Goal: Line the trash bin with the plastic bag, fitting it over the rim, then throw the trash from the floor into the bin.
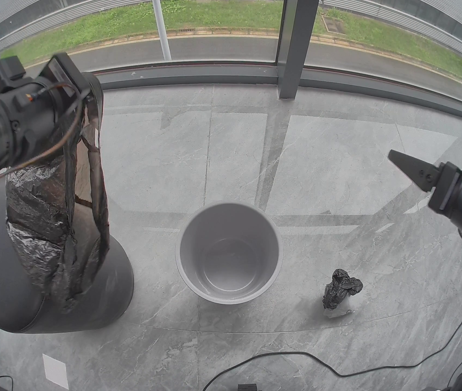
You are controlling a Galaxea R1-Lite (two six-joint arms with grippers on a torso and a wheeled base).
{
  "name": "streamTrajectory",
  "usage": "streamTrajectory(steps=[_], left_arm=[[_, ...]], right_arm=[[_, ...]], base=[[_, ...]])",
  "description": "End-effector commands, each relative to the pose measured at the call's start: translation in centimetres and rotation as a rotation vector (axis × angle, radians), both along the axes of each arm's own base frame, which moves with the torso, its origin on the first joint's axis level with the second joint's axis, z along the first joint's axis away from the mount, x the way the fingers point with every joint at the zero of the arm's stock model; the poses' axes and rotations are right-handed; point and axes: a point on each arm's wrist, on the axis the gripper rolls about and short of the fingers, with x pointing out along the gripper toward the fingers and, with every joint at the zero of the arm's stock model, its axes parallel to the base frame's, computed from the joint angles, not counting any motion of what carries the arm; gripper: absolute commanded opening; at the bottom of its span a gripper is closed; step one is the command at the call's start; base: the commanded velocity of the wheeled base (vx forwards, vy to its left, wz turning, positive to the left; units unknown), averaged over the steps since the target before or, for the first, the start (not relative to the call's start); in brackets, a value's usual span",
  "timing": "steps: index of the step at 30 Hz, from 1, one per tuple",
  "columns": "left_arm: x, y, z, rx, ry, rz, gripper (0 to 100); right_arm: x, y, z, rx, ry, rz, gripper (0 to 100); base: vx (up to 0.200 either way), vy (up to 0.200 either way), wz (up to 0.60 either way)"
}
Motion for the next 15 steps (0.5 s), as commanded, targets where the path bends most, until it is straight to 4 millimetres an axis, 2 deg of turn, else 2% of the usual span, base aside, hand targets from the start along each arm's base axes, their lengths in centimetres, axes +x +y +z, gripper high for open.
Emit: streamTrajectory(steps=[1,6,8,13,15], left_arm=[[-3.9,0.7,3.5,-0.143,-0.082,-0.14,0],[-5.0,0.4,4.9,-0.178,-0.068,-0.216,0],[-5.3,0.5,5.6,-0.213,-0.066,-0.261,0],[-5.2,0.2,5.6,-0.219,-0.057,-0.294,0],[-5.3,0.1,5.4,-0.219,-0.052,-0.304,0]], right_arm=[[2.2,3.9,-1.8,-0.07,0.069,0.042,100],[2.6,4.2,-2.1,-0.091,0.064,0.045,100],[3.2,4.7,-2.8,-0.109,0.08,0.049,100],[4.8,6.9,-4.5,-0.123,0.095,0.082,100],[5.5,7.6,-4.6,-0.105,0.072,0.103,100]], base=[[0.0,0.0,0.0],[0.0,0.0,0.0],[0.0,0.0,0.0],[0.0,0.0,0.0],[0.0,0.0,0.0]])
